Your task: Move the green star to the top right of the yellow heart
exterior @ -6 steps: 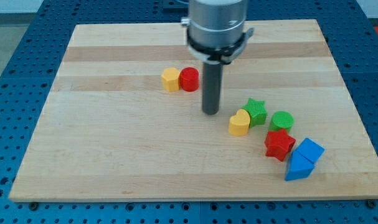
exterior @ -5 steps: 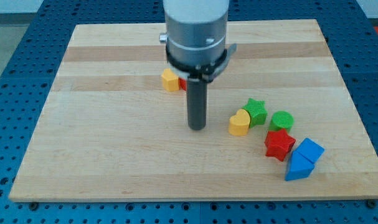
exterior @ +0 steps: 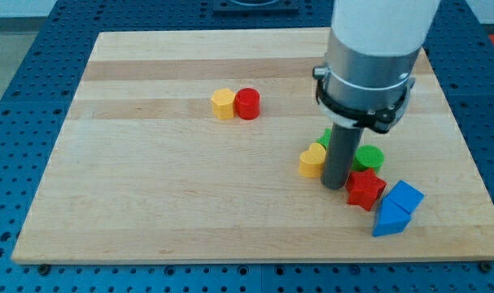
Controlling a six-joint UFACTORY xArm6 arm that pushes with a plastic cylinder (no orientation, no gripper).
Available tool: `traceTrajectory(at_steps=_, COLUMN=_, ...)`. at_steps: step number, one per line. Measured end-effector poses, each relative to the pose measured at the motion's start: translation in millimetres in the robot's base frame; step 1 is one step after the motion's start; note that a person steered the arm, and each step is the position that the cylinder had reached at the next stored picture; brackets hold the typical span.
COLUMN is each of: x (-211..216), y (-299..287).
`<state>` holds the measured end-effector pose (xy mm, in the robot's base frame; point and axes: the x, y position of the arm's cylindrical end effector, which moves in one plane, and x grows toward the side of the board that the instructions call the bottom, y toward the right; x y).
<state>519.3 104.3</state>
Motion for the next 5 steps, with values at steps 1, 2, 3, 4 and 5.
traceTrajectory(at_steps=1, x=-22.0, y=12.9)
traceTrajectory(at_steps=2, x=-44.6, y=17.4)
traceTrajectory(at_steps=3, x=-68.2, y=17.4)
traceTrajectory(at_steps=4, x=-85.7, y=17.4)
traceTrajectory(at_steps=5, x=-88.0, y=17.4)
